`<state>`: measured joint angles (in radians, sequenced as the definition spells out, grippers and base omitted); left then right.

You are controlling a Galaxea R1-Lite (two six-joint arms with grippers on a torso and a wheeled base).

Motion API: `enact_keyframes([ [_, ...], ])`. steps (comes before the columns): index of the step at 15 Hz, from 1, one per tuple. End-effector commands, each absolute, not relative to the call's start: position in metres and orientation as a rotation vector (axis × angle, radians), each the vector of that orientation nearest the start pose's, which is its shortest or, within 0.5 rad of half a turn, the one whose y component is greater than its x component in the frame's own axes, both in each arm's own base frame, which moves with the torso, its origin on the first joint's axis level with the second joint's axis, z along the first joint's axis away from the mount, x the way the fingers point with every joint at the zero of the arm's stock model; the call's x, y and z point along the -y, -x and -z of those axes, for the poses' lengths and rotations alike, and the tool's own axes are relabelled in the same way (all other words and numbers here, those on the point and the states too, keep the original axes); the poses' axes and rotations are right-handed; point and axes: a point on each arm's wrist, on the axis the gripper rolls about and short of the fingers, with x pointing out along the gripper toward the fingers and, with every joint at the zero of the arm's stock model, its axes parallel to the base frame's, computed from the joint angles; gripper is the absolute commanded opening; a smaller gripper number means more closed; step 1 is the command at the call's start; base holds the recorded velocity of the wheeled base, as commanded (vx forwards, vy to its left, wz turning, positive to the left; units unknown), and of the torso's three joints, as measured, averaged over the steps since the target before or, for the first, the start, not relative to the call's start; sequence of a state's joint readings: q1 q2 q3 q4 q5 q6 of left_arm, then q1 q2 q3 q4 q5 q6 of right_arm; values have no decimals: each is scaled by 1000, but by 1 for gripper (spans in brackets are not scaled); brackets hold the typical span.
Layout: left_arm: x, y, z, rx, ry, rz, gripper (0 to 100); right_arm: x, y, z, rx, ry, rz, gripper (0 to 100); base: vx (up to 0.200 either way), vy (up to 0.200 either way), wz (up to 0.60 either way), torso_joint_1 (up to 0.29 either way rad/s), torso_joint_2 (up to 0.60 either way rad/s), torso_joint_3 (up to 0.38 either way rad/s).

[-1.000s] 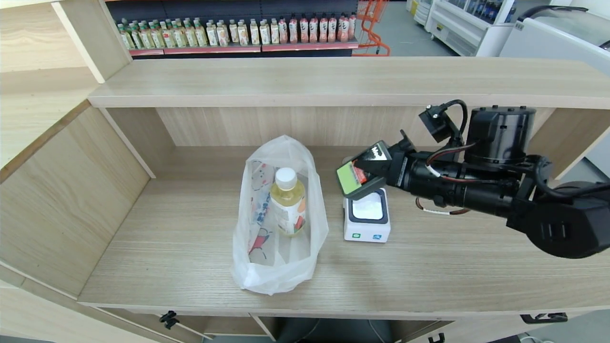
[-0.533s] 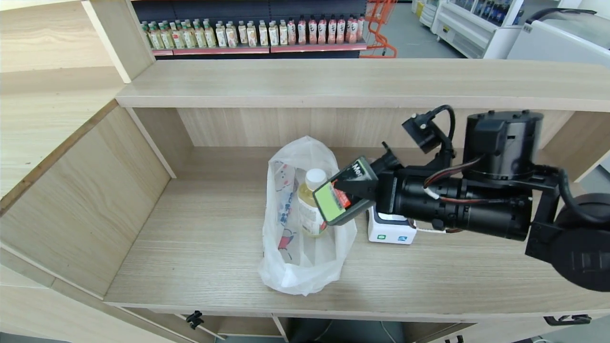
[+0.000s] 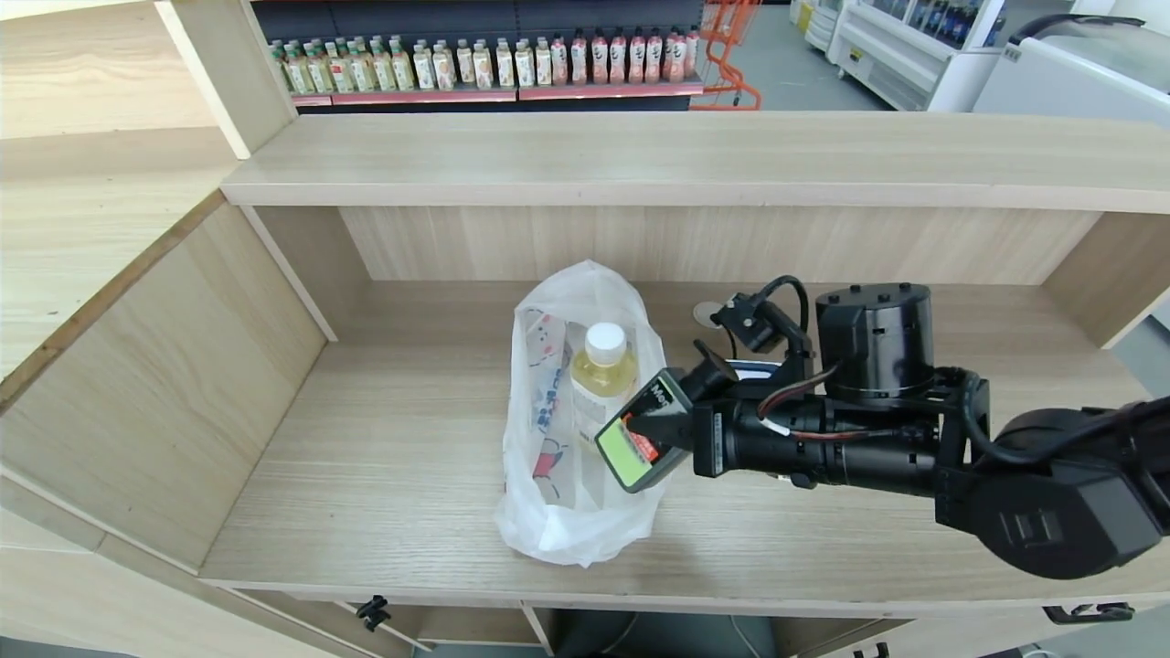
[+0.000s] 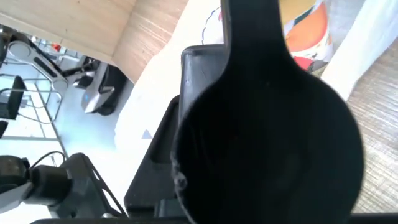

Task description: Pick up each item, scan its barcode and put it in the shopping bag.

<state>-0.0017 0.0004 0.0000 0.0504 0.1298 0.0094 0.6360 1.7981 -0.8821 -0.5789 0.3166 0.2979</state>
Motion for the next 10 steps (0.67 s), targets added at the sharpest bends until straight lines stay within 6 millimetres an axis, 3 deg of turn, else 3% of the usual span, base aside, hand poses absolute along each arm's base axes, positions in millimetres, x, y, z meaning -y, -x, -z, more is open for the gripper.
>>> enact_keyframes([
  [1,-3,23,-70,-51,-13,-129,100,-205,-268,-154,-501,-215,-873,0,0,0,0,0,0,0],
  [7,-3,23,-70,-51,-13,-129,100,-219,-290,-123,-457,-216,-917,0,0,0,0,0,0,0],
  [10,-3,23,-70,-51,-13,-129,100,-222,-294,-111,-434,-111,-929,0,0,0,0,0,0,0],
])
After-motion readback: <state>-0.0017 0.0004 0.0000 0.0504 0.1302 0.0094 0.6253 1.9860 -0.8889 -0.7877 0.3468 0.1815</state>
